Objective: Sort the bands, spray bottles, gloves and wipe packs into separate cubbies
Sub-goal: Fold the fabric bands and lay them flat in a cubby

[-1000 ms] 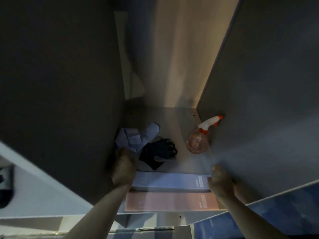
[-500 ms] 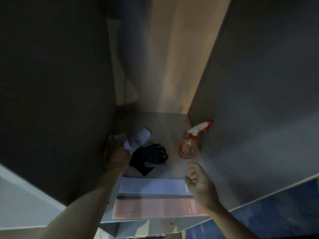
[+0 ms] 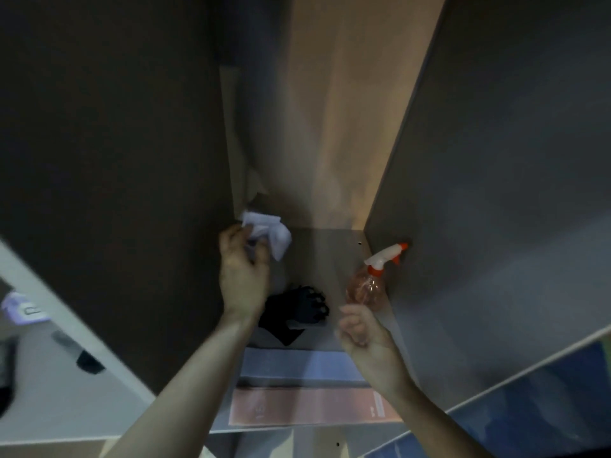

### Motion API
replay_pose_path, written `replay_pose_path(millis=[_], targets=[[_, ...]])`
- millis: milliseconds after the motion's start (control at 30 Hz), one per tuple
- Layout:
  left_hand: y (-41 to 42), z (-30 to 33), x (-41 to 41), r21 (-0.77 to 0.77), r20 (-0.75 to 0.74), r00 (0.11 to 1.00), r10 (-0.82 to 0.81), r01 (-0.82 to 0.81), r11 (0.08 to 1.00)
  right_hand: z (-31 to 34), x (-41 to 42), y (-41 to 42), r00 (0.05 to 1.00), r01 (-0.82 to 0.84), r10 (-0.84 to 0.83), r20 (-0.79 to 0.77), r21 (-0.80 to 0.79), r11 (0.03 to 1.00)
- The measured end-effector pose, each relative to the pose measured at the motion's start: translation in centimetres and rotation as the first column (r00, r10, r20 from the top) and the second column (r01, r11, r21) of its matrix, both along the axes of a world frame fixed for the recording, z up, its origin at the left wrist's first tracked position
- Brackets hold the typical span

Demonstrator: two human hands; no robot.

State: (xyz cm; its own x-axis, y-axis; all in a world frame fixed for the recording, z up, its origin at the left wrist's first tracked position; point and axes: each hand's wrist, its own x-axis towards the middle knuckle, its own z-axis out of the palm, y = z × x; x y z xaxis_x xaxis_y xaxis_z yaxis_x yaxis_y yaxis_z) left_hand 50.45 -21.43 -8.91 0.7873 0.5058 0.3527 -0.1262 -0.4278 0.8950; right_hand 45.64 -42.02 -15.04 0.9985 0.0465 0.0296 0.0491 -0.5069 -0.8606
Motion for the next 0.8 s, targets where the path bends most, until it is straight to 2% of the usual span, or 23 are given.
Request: replay_pose_path(millis=[67, 167, 233, 300, 333, 367, 400, 433, 500, 667, 733, 800], targets=[[-1.2, 1.1, -1.8, -0.091, -0.011, 0.998, -0.063, 0.061, 0.994, 2.0, 0.3, 1.3, 0.998, -0.046, 0.042, 0.039, 0.092, 0.995], [-3.3, 2.8, -5.0, -0.300, -0.009, 0.984, -0.179, 0.169, 0.939, 4.4, 0.3, 3.1, 0.977, -0.172, 0.171, 0.127, 0.000, 0.985], [-4.8, 3.9, -7.3, -0.362, -0.012, 0.968, -0.252, 0.231, 0.903, 4.9, 0.4, 3.3, 0.969, -0.216, 0.198, 0.146, 0.115, 0.970], [-6.0, 4.4, -9.0, -0.325, -0.010, 0.958, -0.287, 0.269, 0.907, 5.5, 0.0, 3.3, 0.972, -0.235, 0.222, 0.080, 0.402, 0.885], [-6.4, 4.6, -9.6, -0.305, 0.001, 0.955, -0.297, 0.283, 0.909, 6.1, -0.5, 3.7, 0.962, -0.270, 0.263, 0.072, 0.395, 0.878], [-6.4, 4.7, -9.9, -0.294, 0.011, 0.951, -0.307, 0.297, 0.909, 7.2, -0.9, 4.0, 0.956, -0.292, 0.277, 0.094, 0.312, 0.904], [-6.2, 4.8, -10.0, -0.290, 0.017, 0.948, -0.319, 0.310, 0.905, 8.1, -1.0, 4.0, 0.979, -0.200, 0.178, 0.098, 0.297, 0.934], [-5.9, 4.9, -10.1, -0.293, 0.014, 0.944, -0.328, 0.318, 0.902, 8.6, -1.3, 3.9, 0.982, -0.186, 0.153, 0.113, 0.398, 0.898], [-5.1, 4.8, -10.1, -0.296, -0.007, 0.941, -0.339, 0.321, 0.899, 9.1, -1.5, 3.4, 0.985, -0.170, 0.136, 0.104, 0.487, 0.857], [-3.9, 4.7, -10.6, -0.084, -0.028, 0.950, -0.310, 0.307, 0.948, 9.2, -2.4, 1.7, 0.980, -0.191, 0.194, 0.041, 0.461, 0.867], [-3.3, 4.5, -10.5, -0.094, -0.085, 0.927, -0.364, 0.357, 0.930, 10.2, -2.7, 1.3, 0.972, -0.221, 0.231, 0.029, 0.427, 0.877], [-2.8, 4.7, -10.4, -0.183, -0.099, 0.885, -0.455, 0.433, 0.883, 10.8, -2.9, 0.9, 0.958, -0.267, 0.287, 0.002, 0.375, 0.888]])
